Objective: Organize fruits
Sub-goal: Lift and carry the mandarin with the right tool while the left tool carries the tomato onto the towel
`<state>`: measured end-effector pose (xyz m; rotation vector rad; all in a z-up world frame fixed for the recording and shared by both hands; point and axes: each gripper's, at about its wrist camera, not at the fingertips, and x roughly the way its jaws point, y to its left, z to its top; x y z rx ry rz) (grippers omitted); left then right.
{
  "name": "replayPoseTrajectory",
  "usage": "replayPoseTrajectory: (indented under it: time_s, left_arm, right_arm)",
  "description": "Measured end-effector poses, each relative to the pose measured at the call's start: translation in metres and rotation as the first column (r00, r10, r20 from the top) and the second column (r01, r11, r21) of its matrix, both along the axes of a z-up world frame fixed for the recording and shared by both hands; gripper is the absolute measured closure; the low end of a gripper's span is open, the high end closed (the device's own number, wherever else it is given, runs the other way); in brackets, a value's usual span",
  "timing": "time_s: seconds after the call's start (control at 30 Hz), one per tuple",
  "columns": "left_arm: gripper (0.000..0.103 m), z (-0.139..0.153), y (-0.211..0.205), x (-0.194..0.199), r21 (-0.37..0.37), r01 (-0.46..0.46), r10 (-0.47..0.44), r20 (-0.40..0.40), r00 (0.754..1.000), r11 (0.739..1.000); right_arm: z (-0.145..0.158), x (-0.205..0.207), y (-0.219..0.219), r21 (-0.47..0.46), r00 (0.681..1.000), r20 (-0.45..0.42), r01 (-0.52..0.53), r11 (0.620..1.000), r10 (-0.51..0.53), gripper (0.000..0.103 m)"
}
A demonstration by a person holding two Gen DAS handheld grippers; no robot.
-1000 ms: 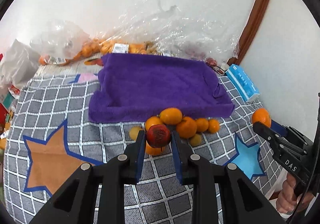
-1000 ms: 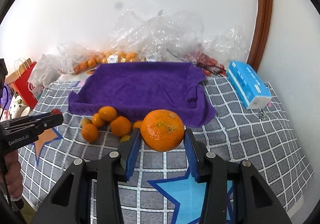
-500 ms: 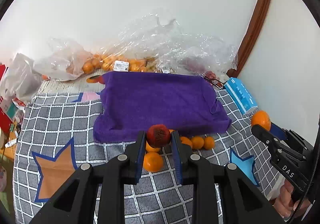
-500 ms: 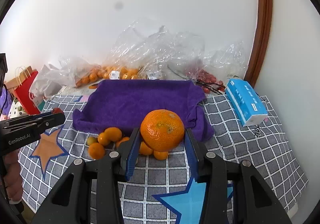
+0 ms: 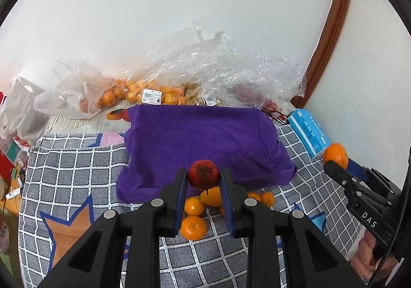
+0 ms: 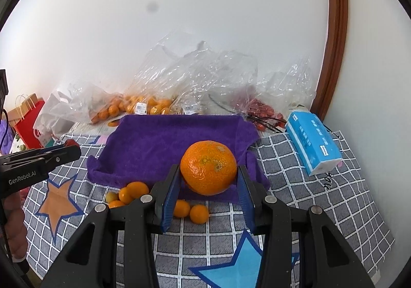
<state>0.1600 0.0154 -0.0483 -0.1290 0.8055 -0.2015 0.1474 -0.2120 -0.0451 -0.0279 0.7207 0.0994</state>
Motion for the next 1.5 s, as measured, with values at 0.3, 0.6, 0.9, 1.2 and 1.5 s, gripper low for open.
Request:
replayPoseTrajectory:
  time_s: [0.3,0.6,0.9,1.2,1.5]
  left_arm:
    - [0.079,-0.002,0.001,0.013,-0.001,0.003,-0.003,-0.004,1.000,1.000]
    - [0.079,-0.005,0.006,0.026,-0.007,0.003,-0.003,-0.009,1.000,1.000]
    - [0.079,-0.013,0.013,0.046,-0.013,-0.007,0.006,-0.020,1.000,1.000]
    - [0.079,-0.022,0.014,0.066,-0.016,-0.013,0.012,-0.035,0.999,1.000]
    - [0.079,-0.038,0.011,0.091,-0.010,-0.023,0.022,-0.058,0.998,1.000]
  right_arm:
    - [-0.004,0.012,0.000,0.003,1.000,-0.006,0.008,1.000,-0.008,0.060]
    - [-0.010,0.025,0.004,-0.004,1.000,-0.013,0.000,1.000,0.000,0.060]
    - [-0.019,0.043,0.010,-0.010,1.000,-0.020,-0.009,1.000,0.009,0.060]
    - [-0.031,0.064,0.010,-0.014,1.000,-0.029,-0.011,1.000,0.010,0.060]
    - [-0.055,0.090,0.006,-0.014,0.998,-0.057,-0.010,1.000,0.009,0.060]
